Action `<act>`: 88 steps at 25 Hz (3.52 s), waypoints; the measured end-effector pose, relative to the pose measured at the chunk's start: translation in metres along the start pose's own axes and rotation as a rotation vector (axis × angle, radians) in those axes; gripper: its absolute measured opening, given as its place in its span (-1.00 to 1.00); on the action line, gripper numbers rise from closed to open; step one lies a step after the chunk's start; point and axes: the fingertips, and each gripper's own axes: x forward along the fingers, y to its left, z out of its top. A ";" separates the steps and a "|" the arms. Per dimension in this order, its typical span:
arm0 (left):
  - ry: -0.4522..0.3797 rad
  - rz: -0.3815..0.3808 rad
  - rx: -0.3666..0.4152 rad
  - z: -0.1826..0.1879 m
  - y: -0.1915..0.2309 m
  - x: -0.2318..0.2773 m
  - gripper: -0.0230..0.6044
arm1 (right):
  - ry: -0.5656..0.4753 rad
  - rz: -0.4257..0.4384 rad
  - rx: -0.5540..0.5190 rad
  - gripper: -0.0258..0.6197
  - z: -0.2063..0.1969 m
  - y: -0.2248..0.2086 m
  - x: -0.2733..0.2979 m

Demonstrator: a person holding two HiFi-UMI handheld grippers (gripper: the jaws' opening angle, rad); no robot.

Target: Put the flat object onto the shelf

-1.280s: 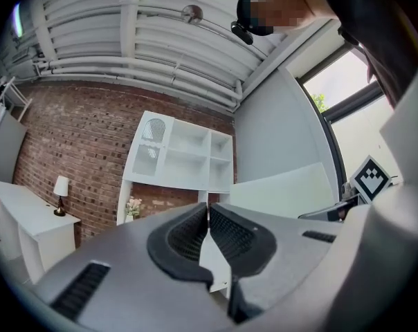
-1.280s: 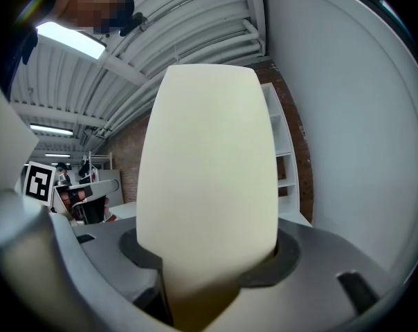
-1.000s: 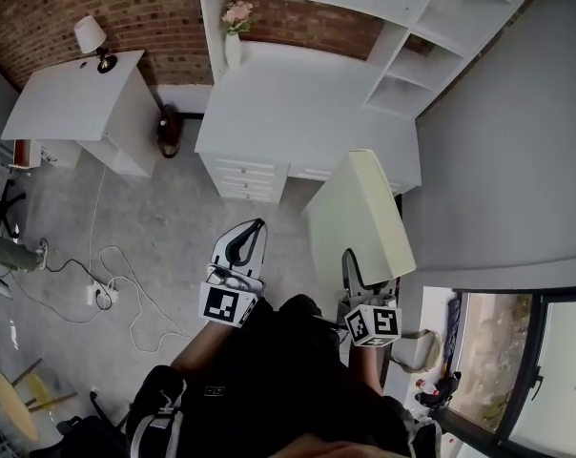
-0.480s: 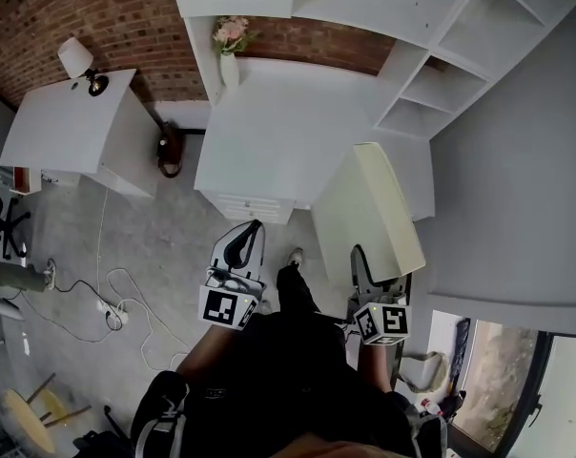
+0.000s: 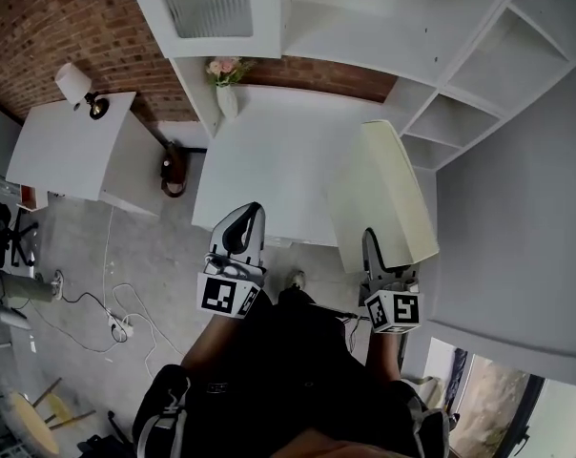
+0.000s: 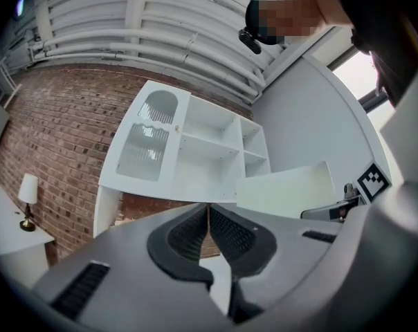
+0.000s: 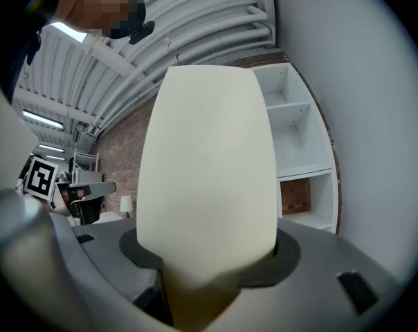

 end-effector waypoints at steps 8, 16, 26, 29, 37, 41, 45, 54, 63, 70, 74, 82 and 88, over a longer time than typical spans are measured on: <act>-0.011 -0.073 -0.023 0.004 0.037 0.047 -0.87 | -0.037 -0.071 -0.082 -0.04 0.041 -0.003 0.030; -0.019 -0.165 -0.049 0.001 0.059 0.080 -0.87 | -0.196 -0.140 -0.272 -0.04 0.135 0.008 0.055; -0.019 -0.183 -0.058 0.000 0.083 0.089 -0.87 | -0.358 -0.238 -0.782 -0.05 0.217 0.041 0.106; -0.024 -0.187 -0.057 0.003 0.086 0.090 -0.87 | -0.367 -0.264 -0.842 -0.05 0.218 0.044 0.133; -0.028 -0.178 -0.053 0.005 0.090 0.093 -0.87 | 0.112 -0.291 -1.336 -0.05 0.129 0.006 0.230; -0.024 -0.168 -0.052 0.004 0.090 0.093 -0.87 | 0.245 -0.258 -1.477 -0.04 0.089 -0.014 0.267; -0.022 -0.164 -0.050 0.003 0.089 0.093 -0.87 | 0.312 -0.253 -1.585 -0.01 0.064 -0.023 0.296; -0.009 -0.151 -0.050 -0.001 0.089 0.093 -0.87 | 0.370 -0.116 -1.531 0.14 0.033 -0.043 0.365; 0.005 -0.128 -0.042 -0.003 0.092 0.090 -0.87 | 0.535 -0.033 -1.475 0.43 0.021 -0.071 0.425; 0.015 -0.120 -0.042 -0.004 0.096 0.086 -0.87 | 0.595 0.002 -1.469 0.50 0.022 -0.073 0.430; 0.024 -0.132 -0.050 -0.007 0.092 0.084 -0.87 | 0.570 0.054 -1.394 0.50 0.034 -0.056 0.408; 0.030 -0.153 -0.070 -0.012 0.089 0.089 -0.87 | 0.167 0.053 -0.856 0.48 0.075 -0.003 0.296; 0.022 -0.183 -0.074 -0.014 0.078 0.094 -0.87 | 0.017 0.016 -0.256 -0.36 0.033 0.028 0.207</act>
